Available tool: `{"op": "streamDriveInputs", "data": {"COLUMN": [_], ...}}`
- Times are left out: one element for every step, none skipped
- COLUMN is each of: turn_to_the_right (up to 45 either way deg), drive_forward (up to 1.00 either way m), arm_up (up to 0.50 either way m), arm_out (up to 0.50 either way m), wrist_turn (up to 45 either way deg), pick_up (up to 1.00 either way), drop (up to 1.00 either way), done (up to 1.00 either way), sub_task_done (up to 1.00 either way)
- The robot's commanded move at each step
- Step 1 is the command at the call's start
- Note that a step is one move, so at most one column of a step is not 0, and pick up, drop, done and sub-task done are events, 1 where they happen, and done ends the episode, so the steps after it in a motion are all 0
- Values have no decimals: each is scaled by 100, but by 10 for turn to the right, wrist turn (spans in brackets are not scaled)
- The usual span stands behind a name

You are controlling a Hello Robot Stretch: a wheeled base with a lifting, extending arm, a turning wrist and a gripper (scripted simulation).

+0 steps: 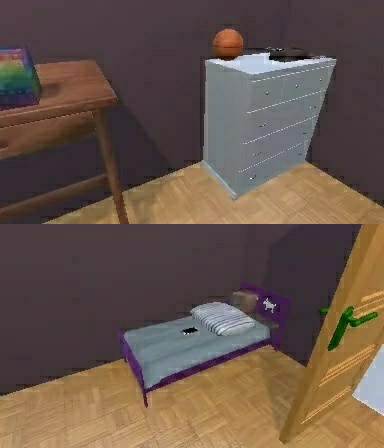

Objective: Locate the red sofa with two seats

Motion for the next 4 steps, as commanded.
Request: {"op": "streamDriveInputs", "data": {"turn_to_the_right": [-450, -450, -150, 0], "drive_forward": [0, 0, 0, 100], "arm_up": [0, 0, 0, 0], "arm_out": [0, 0, 0, 0], "wrist_turn": [0, 0, 0, 0], "pick_up": [0, 0, 0, 0], "drop": [0, 0, 0, 0], "done": [0, 0, 0, 0], "sub_task_done": [0, 0, 0, 0]}}
